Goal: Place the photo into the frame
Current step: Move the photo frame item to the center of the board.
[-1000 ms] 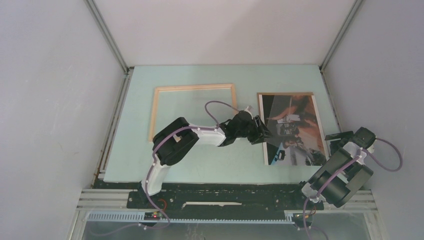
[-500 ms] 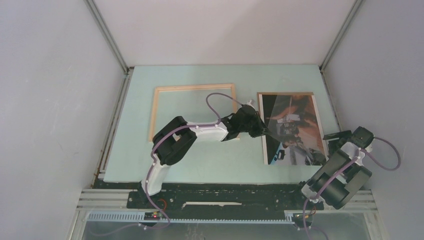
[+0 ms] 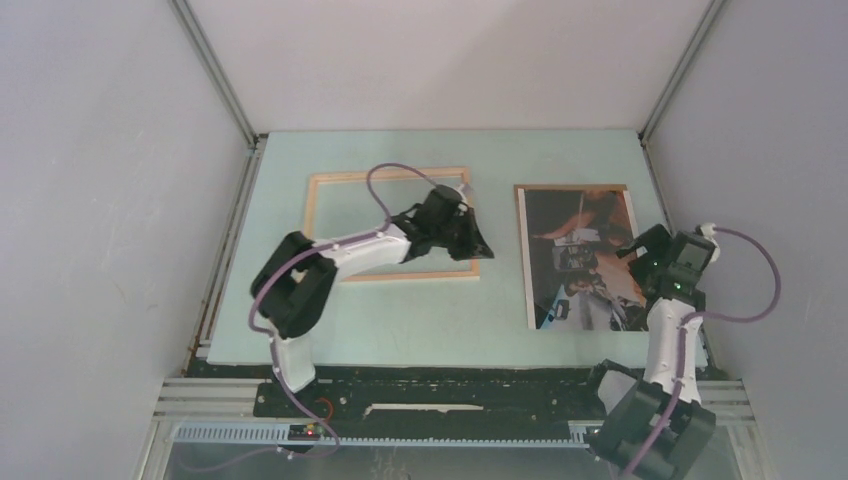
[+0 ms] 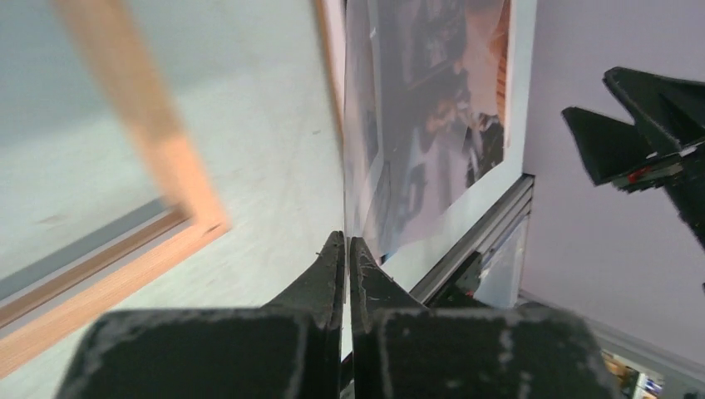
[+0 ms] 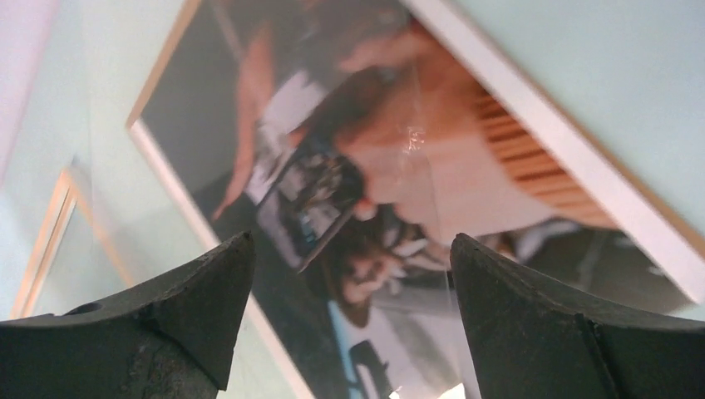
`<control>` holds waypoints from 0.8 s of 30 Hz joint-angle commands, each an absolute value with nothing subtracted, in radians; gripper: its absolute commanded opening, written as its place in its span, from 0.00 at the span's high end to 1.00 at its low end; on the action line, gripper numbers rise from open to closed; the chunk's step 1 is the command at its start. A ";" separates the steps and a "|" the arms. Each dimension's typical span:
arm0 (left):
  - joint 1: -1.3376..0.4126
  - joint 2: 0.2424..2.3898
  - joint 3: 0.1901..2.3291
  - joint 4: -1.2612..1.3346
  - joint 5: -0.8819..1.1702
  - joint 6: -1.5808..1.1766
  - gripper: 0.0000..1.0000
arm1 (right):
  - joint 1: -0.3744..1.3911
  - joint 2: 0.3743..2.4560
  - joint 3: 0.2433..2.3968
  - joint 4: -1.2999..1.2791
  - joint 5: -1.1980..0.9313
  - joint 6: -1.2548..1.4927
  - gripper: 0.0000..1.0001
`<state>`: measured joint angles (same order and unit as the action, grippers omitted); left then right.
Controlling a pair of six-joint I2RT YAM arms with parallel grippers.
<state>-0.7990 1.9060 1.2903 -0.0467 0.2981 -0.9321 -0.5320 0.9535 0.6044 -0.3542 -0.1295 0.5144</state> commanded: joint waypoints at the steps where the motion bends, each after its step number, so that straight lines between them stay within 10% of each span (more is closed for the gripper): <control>1: -0.687 1.699 1.154 -0.212 0.398 -0.733 1.00 | -0.356 0.967 0.674 -0.311 -0.172 0.437 0.05; 16: -0.368 1.613 0.943 -0.537 0.459 -0.371 0.94 | 0.178 1.285 0.813 -0.233 -0.208 0.394 0.09; 24: -0.349 1.337 0.807 -0.483 0.298 -0.481 0.28 | 0.187 1.294 0.813 -0.251 -0.210 0.383 0.10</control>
